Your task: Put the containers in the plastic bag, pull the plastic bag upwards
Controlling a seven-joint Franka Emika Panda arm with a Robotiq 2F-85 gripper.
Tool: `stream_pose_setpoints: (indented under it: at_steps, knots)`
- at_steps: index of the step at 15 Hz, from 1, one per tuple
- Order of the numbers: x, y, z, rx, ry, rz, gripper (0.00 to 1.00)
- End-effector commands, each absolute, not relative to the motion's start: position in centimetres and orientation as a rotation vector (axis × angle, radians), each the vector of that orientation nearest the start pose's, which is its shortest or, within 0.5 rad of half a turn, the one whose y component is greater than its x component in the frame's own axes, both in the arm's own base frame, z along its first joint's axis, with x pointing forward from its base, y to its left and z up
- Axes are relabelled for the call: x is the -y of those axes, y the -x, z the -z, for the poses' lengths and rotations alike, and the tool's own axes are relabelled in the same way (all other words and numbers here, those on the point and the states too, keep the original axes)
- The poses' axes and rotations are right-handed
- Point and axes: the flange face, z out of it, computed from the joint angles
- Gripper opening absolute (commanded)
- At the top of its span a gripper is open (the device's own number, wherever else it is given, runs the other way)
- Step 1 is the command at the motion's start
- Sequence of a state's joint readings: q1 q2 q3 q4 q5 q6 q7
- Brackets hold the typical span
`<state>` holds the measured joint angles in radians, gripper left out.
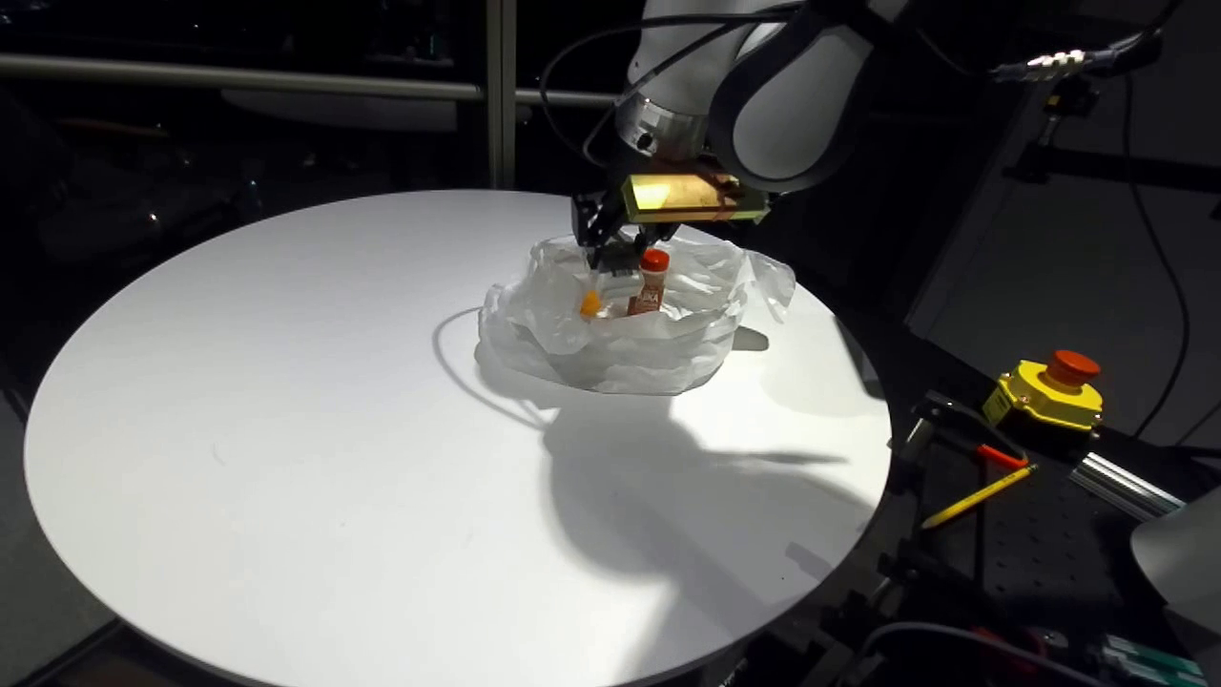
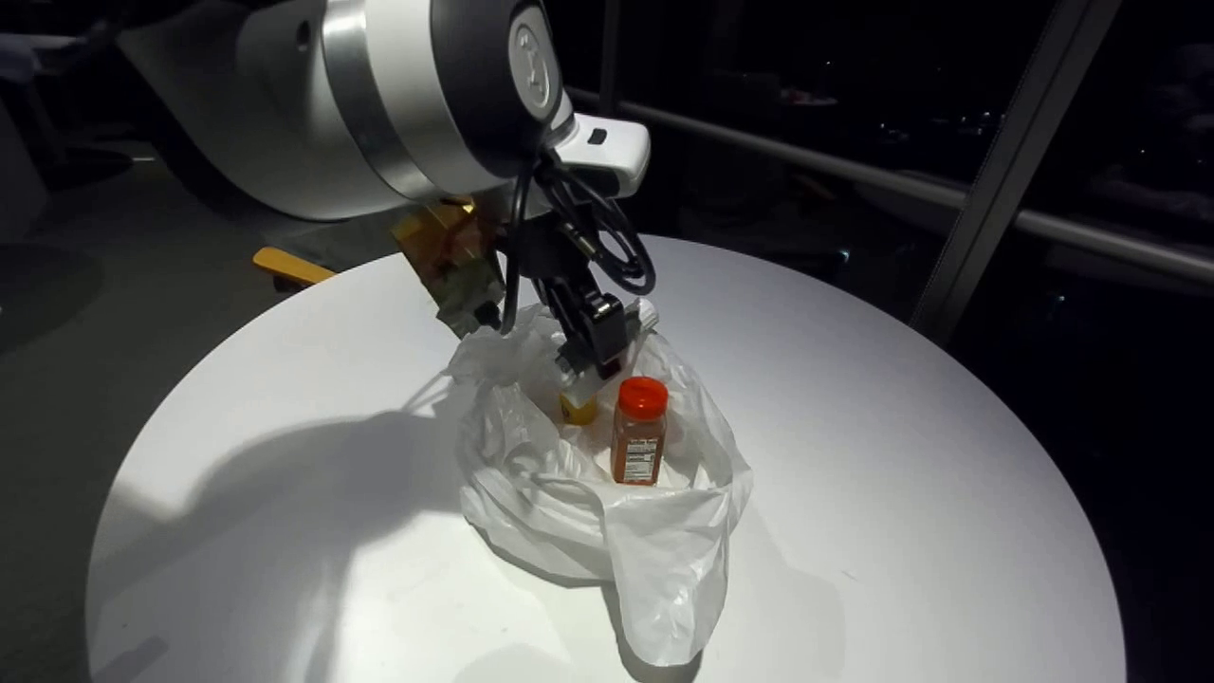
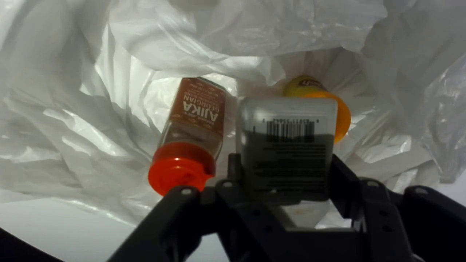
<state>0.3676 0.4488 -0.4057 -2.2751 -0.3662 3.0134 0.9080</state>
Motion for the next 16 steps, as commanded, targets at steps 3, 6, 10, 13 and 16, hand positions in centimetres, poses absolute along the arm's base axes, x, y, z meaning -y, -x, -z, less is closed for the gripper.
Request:
stream_pose_setpoints:
  at_steps: [3,6,10,13,16]
  knots:
    - [-0.6,-57.5,-18.1,-0.736,3.095,0.725,0.33]
    - [-0.6,-57.2,-17.8,-0.7,3.115,0.691,0.33]
    - [-0.1,-56.6,-18.8,-0.584,3.147,0.671,0.33]
    - [0.3,-56.8,-19.2,-0.519,3.172,0.693,0.84]
    - [0.3,-56.7,-20.0,-0.473,3.163,0.685,1.0]
